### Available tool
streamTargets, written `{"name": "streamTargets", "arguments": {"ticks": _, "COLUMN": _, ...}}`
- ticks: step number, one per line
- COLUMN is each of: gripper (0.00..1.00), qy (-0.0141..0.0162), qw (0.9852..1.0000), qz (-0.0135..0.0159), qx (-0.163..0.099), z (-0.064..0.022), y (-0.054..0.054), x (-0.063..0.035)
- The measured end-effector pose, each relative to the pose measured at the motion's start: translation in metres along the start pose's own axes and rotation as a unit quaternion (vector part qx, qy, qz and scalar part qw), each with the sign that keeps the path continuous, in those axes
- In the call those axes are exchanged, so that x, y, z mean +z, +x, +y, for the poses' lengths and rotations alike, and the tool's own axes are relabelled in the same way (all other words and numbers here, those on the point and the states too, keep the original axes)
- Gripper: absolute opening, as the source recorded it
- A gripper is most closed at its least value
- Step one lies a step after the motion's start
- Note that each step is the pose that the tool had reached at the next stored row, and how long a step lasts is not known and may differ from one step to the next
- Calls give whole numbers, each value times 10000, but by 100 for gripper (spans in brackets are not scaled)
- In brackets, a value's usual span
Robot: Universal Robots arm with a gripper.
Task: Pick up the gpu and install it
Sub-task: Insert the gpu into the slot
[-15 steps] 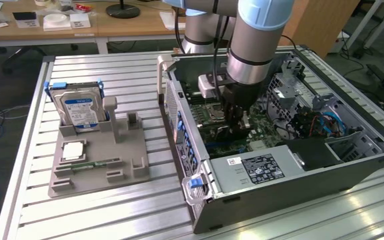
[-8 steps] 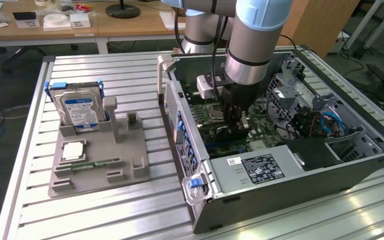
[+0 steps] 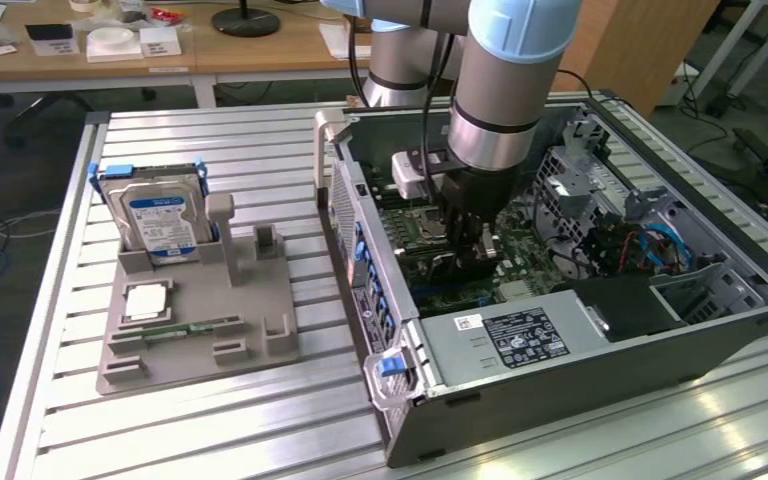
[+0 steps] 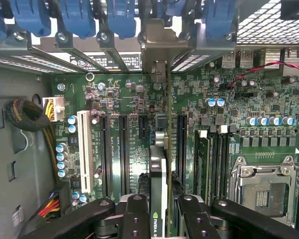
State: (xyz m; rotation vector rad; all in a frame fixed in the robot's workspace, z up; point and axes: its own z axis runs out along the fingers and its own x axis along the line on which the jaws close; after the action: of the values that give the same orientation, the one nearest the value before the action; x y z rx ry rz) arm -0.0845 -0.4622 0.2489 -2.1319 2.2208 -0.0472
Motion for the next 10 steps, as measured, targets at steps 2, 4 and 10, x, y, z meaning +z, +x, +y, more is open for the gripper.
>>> {"name": "streamTargets", "arguments": {"ticks": 2, "gripper": 26, "qy": 0, "qw": 10000, "qz": 0, "qx": 0, "z": 0, "y": 0, "x": 0}}
{"name": "streamTargets", "arguments": {"ticks": 4, "gripper": 26, "qy": 0, "qw": 10000, "qz": 0, "qx": 0, "z": 0, "y": 0, "x": 0}}
{"name": "streamTargets", "arguments": {"ticks": 10, "gripper": 26, "qy": 0, "qw": 10000, "qz": 0, "qx": 0, "z": 0, "y": 0, "x": 0}}
